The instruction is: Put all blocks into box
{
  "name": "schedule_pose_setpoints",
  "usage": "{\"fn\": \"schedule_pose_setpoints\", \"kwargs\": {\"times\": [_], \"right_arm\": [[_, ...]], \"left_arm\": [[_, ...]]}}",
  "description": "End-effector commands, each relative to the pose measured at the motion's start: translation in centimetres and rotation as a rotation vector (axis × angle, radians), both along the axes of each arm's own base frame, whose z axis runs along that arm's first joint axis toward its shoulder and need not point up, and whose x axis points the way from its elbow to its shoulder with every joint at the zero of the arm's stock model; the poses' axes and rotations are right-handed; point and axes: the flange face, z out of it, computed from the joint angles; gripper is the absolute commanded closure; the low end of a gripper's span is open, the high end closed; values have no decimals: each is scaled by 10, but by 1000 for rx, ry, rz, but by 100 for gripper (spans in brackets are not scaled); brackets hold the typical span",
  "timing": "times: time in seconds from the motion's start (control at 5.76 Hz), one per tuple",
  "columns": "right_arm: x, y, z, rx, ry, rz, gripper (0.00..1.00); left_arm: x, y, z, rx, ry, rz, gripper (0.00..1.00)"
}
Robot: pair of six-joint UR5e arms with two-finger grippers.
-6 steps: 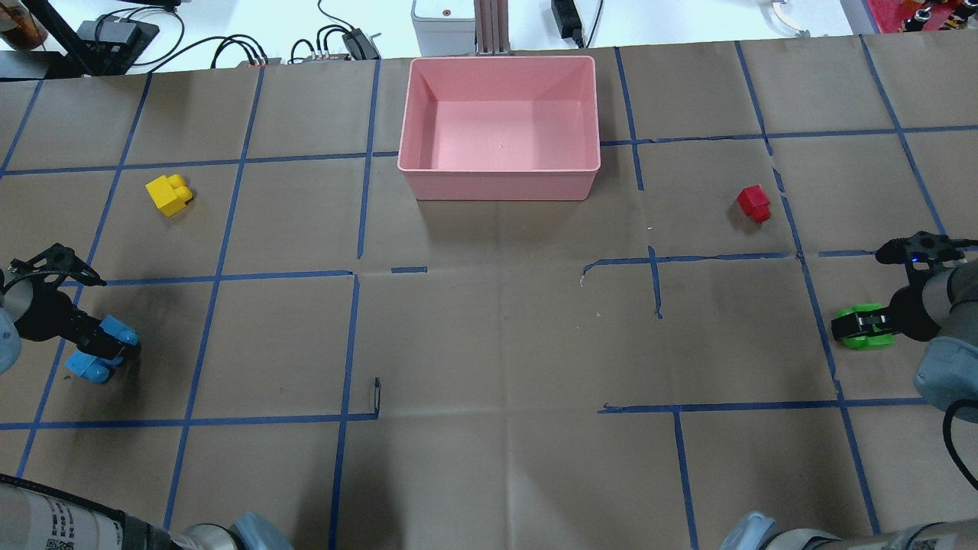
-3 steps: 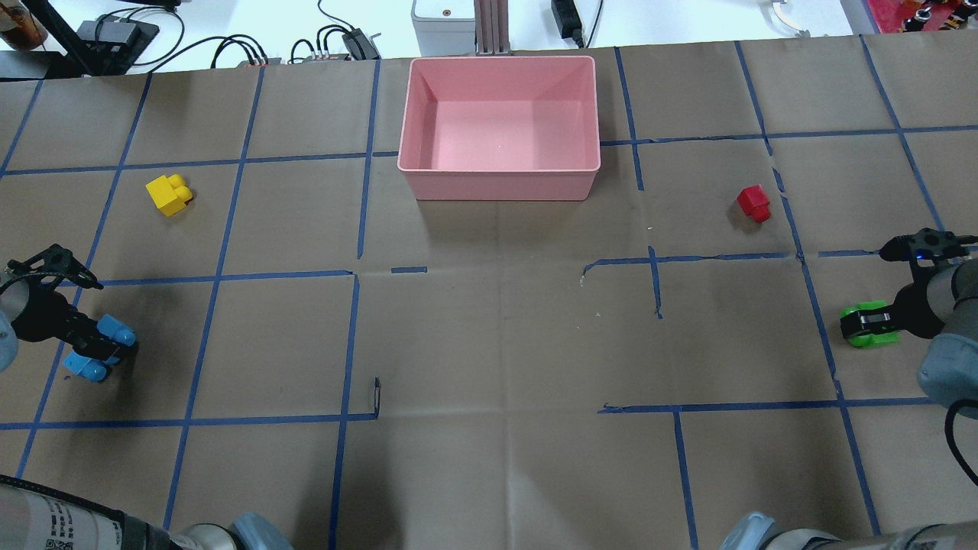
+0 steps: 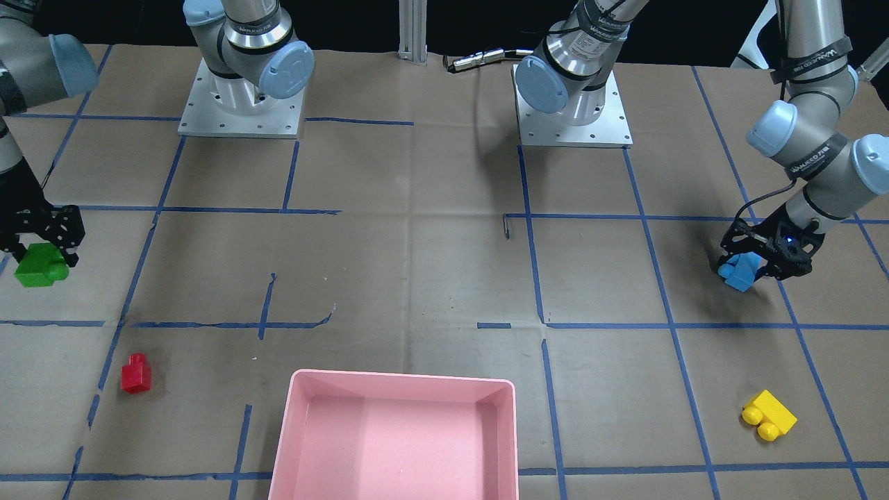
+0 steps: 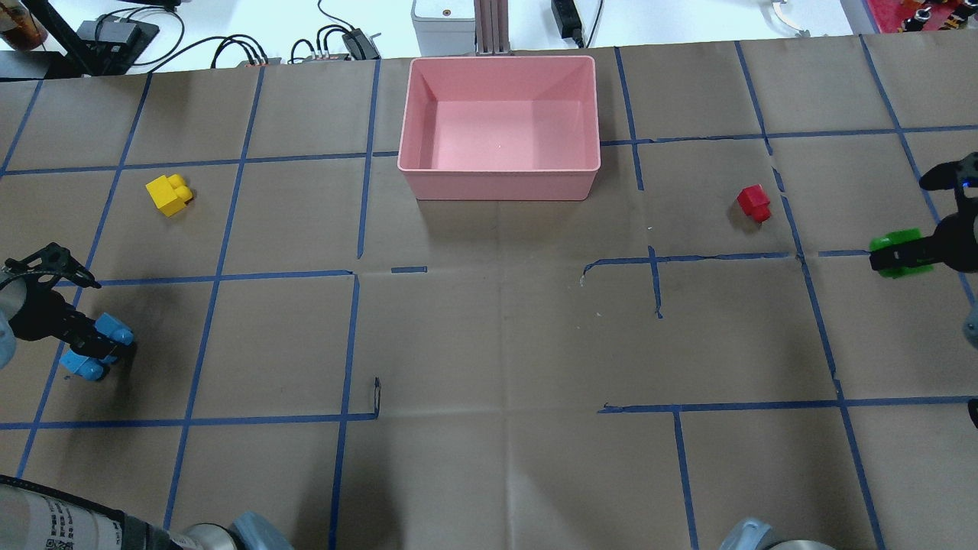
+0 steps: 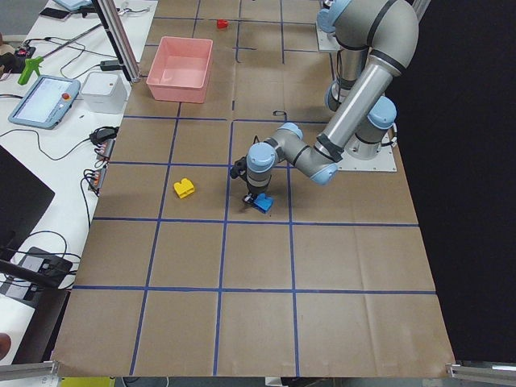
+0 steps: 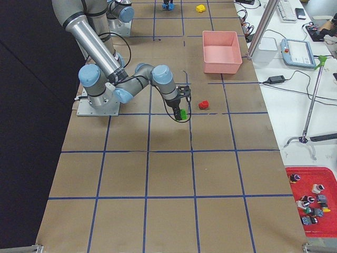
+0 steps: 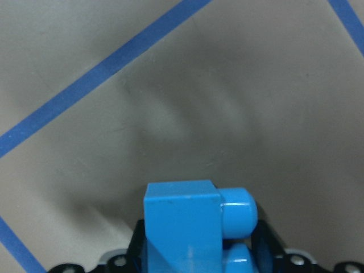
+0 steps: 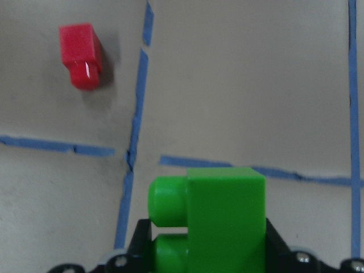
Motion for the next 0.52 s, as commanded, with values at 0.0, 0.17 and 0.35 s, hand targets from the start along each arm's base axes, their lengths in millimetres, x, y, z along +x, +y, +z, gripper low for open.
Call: {"fn": "schedule_pose_setpoints", "kwargs": {"times": [0.0, 0.17, 0.35], "right_arm": [[50, -45, 56, -120, -12, 200, 95], [130, -70, 56, -151, -63, 379, 96], [203, -105, 51, -186, -187, 515, 96]], "left_arm": [[12, -18, 43, -42, -60, 55, 72], [3, -42, 98, -45, -61, 110, 73], [-17, -71, 166, 2, -22, 207, 73]]}}
